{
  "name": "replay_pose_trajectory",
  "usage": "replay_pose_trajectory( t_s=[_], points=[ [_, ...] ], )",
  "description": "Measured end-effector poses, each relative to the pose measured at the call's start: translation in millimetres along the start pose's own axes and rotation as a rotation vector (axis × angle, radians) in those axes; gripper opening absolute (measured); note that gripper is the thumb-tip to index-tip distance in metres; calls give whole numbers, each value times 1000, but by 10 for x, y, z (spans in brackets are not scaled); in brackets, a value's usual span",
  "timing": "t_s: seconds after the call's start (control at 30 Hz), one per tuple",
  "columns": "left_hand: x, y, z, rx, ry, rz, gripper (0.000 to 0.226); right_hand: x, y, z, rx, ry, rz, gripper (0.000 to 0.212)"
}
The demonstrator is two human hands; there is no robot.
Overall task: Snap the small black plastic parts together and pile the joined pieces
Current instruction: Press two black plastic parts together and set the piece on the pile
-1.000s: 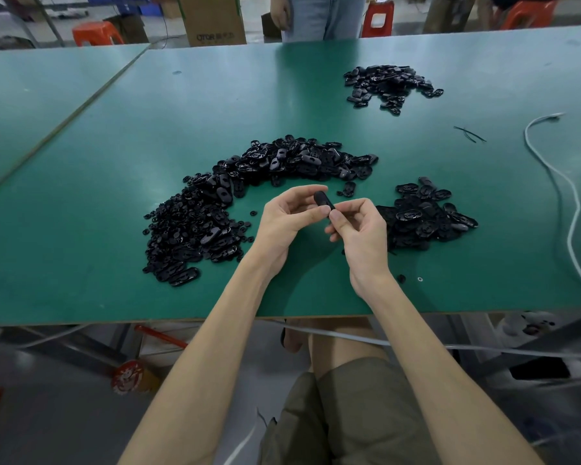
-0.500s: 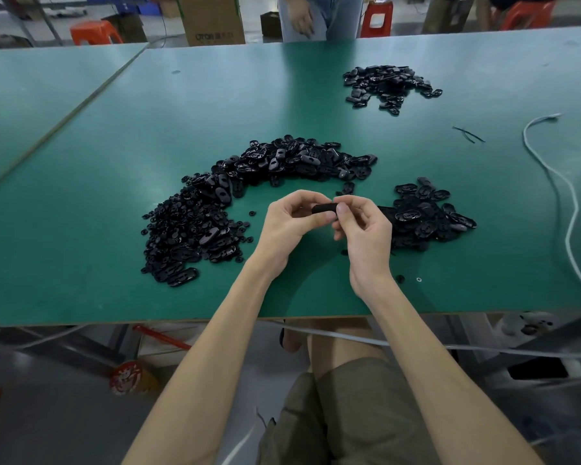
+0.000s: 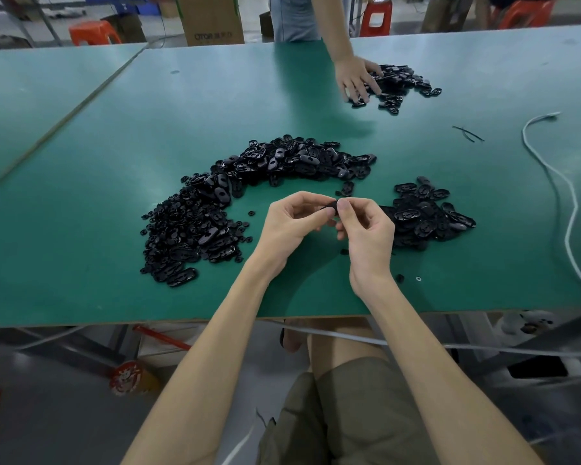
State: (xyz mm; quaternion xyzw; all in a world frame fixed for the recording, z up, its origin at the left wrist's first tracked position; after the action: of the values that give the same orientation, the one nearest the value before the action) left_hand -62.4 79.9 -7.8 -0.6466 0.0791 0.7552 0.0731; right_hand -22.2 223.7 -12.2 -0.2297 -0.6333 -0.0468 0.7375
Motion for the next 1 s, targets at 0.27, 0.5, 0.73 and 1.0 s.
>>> replay_pose_trajectory(
  t_s=[0.27,0.5,0.73,1.0],
  points=[
    [19,19,5,-19,16,-7,15,-36,-1,19,14,-10,-12,7],
    [22,24,-12,-90,20,14,14,-68,-10,23,54,-12,-31,3],
    [17,37,-12,-114,30,50,17,-66,-16,21,49,-22,-47,9],
    [8,29,-9,-35,10,-26,19,-39,9,15,-27,-15,-9,4]
  ],
)
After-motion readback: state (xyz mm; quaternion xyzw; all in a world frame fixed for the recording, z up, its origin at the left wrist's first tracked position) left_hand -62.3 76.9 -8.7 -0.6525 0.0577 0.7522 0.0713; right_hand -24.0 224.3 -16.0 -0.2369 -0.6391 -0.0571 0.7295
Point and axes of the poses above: each hand's wrist, its own z-axis towards the middle knuckle, its own y-axis out of the back of the hand, x = y × z, the point moved 5 cm from there along z, towards the middle knuckle, and after that the axes turned 4 degrees about z, right-handed, at the moved point
